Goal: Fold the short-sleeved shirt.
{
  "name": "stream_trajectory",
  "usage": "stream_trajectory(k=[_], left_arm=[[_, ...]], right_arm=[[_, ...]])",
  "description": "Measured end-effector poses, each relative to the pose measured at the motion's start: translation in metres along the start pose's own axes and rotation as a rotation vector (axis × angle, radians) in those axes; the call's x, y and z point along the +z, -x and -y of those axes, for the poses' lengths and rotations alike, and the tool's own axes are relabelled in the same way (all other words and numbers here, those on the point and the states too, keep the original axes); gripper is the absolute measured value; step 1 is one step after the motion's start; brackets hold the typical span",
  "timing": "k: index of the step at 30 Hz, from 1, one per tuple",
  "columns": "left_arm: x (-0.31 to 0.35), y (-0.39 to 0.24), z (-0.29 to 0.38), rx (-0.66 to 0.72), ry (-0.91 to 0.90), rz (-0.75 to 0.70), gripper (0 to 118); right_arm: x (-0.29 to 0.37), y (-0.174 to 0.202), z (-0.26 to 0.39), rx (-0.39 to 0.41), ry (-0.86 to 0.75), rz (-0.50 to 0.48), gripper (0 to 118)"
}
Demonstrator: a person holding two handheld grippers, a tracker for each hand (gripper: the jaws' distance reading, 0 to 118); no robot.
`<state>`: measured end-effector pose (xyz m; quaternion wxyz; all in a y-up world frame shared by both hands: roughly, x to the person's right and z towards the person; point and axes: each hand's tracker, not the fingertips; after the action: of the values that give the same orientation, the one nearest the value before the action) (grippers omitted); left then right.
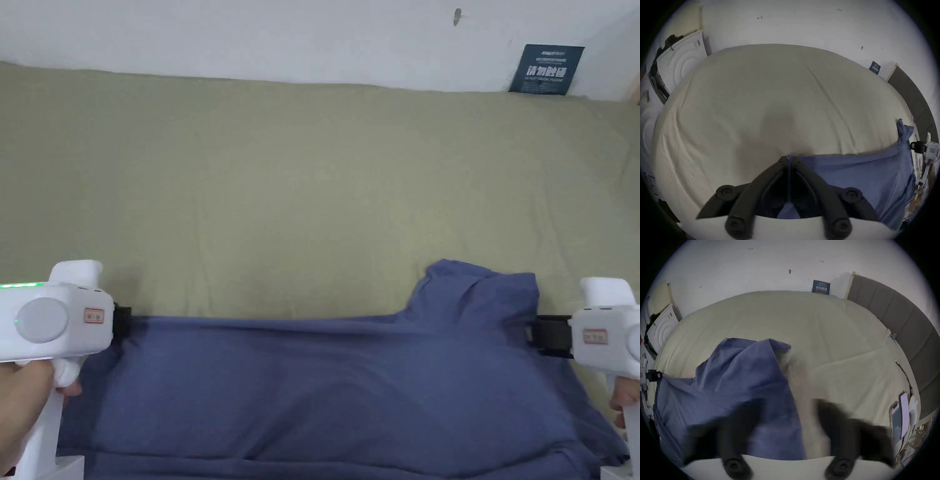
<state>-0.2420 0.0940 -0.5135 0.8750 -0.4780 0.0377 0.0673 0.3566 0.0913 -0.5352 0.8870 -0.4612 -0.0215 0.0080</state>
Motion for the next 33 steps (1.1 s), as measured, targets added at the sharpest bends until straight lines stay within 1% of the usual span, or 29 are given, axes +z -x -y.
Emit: stream_trajectory(k=[1, 2, 3, 4, 5, 6, 7, 8, 9, 10, 11, 12, 13, 14, 15, 17, 18, 21, 22, 24, 26, 33], left_arm=[[-0.001, -0.002, 0.002, 0.003, 0.000, 0.001, 3], [-0.002, -0.004, 0.002, 0.009, -0.003, 0.000, 3], [-0.002, -0.005, 0.001, 0.001, -0.003, -0.002, 3], [-0.002, -0.009, 0.001, -0.022, -0.005, -0.016, 3], [-0.001, -0.013, 0.002, -0.045, -0.009, -0.030, 3], [-0.001, -0.015, 0.002, -0.058, -0.008, -0.039, 3], [-0.001, -0.017, 0.002, -0.065, -0.007, -0.044, 3], [-0.001, -0.018, 0.002, -0.067, -0.007, -0.044, 3], [0.000, -0.014, 0.002, -0.061, -0.006, -0.038, 3], [0.002, -0.013, 0.002, -0.053, -0.009, -0.034, 4], [0.006, -0.012, 0.002, -0.045, -0.009, -0.025, 4], [0.011, -0.012, 0.003, -0.039, -0.020, -0.020, 4], [0.021, -0.012, 0.004, -0.037, -0.064, -0.018, 4], [0.033, -0.012, 0.006, -0.038, -0.091, -0.003, 4], [0.044, -0.012, 0.007, -0.032, -0.094, 0.000, 4], [0.070, -0.008, 0.012, -0.035, -0.113, 0.015, 4], [0.081, -0.007, 0.015, -0.043, -0.125, 0.015, 4], [0.121, 0.001, 0.032, -0.061, -0.156, 0.019, 4], [0.134, 0.005, 0.039, -0.067, -0.170, 0.021, 4], [0.156, 0.009, 0.055, -0.074, -0.184, 0.029, 4], [0.176, 0.014, 0.074, -0.084, -0.193, 0.035, 4], [0.208, 0.026, 0.147, -0.107, -0.199, 0.065, 4]], right_arm=[[-0.009, 0.001, -0.003, -0.002, 0.047, -0.003, 112], [-0.016, 0.001, 0.000, 0.016, 0.022, 0.007, 110], [-0.024, 0.002, -0.002, 0.026, 0.051, 0.007, 109], [-0.033, 0.003, -0.003, 0.036, 0.071, 0.044, 107], [-0.040, 0.004, -0.001, 0.041, 0.081, 0.044, 107], [-0.030, 0.008, -0.006, 0.040, 0.084, 0.034, 106], [-0.024, 0.008, -0.008, 0.030, 0.086, 0.018, 102], [-0.018, 0.009, -0.009, 0.024, 0.085, 0.014, 94], [-0.009, 0.010, -0.009, 0.016, 0.061, 0.001, 73], [-0.007, 0.006, -0.008, 0.026, 0.021, -0.024, 41], [-0.002, 0.007, -0.008, 0.038, 0.012, -0.052, 3], [0.004, 0.011, -0.004, 0.051, -0.014, -0.107, 3], [0.015, 0.015, -0.002, 0.081, -0.027, -0.072, 3], [0.030, 0.015, 0.000, 0.092, -0.050, -0.060, 3], [0.041, 0.015, 0.003, 0.090, -0.076, -0.062, 3], [0.066, 0.011, 0.009, 0.046, -0.108, -0.085, 3], [0.075, 0.006, 0.009, 0.027, -0.108, -0.112, 3], [0.114, -0.009, 0.021, 0.018, -0.160, -0.125, 3], [0.132, -0.007, 0.029, 0.024, -0.178, -0.118, 3], [0.158, -0.010, 0.048, 0.005, -0.206, -0.141, 3], [0.180, -0.009, 0.068, 0.018, -0.220, -0.140, 3], [0.226, -0.016, 0.149, 0.018, -0.249, -0.137, 3]])
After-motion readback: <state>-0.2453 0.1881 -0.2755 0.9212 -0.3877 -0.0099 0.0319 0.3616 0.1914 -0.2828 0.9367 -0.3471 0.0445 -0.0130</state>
